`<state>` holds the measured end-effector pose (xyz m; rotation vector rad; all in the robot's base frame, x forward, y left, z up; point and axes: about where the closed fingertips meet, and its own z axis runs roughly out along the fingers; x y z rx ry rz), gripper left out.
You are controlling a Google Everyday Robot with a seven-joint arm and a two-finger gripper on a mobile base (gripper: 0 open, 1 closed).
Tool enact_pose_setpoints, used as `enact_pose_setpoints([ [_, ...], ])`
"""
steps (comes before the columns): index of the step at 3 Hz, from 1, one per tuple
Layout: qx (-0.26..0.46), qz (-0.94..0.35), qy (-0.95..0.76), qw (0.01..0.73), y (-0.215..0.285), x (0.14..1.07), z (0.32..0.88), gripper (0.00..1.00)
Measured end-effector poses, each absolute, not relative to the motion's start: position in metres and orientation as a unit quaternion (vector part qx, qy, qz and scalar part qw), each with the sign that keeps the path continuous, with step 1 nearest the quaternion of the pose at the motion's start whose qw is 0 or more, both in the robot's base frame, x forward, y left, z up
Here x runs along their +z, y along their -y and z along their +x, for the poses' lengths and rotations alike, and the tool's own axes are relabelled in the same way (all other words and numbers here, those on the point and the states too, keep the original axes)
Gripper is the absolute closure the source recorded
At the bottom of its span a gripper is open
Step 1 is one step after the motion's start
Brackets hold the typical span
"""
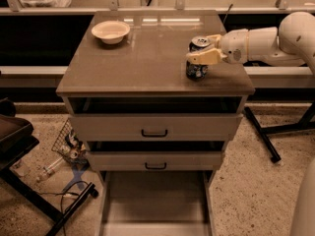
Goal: Pick pepsi can from bottom drawer and place on counter
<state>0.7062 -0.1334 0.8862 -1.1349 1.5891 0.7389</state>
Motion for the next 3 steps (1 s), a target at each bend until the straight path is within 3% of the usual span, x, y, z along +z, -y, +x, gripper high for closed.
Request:
enact_pose_setpoints([
  [2,0.306,-0.47,-0.658,0.503,0.1332,0.8861,0.7062,0.13],
  [3,0.308,-0.471,-0.657,0.502,0.13,0.8853,0.7066,0.0],
])
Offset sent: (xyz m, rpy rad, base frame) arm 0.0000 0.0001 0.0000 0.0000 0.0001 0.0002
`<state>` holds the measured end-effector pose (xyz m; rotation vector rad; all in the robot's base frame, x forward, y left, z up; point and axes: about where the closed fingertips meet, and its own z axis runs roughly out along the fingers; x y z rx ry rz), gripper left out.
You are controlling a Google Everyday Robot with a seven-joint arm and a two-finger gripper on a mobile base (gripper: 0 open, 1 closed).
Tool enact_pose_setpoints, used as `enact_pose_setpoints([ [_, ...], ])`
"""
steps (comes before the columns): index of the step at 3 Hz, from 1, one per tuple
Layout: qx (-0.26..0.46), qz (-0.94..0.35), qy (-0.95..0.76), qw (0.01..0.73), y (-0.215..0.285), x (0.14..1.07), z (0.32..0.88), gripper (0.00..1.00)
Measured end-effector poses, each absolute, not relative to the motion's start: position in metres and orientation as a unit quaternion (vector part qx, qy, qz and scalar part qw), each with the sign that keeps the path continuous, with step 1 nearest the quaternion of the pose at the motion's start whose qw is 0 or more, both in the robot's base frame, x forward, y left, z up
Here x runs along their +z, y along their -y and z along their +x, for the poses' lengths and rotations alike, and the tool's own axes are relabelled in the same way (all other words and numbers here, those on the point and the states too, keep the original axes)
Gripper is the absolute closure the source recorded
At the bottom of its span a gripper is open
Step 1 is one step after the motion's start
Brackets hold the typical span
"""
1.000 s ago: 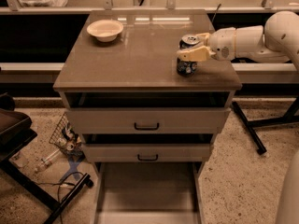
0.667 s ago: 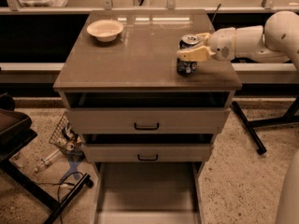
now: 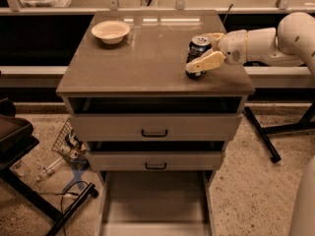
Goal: Pick pepsi can from bottom drawer and place on counter
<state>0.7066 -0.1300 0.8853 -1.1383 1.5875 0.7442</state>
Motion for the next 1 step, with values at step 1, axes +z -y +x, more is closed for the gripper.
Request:
enact_pose_setpoints([
  [1,0.308,-0.471,-0.657,0.502,0.1299,0.8852,0.7066,0.0],
])
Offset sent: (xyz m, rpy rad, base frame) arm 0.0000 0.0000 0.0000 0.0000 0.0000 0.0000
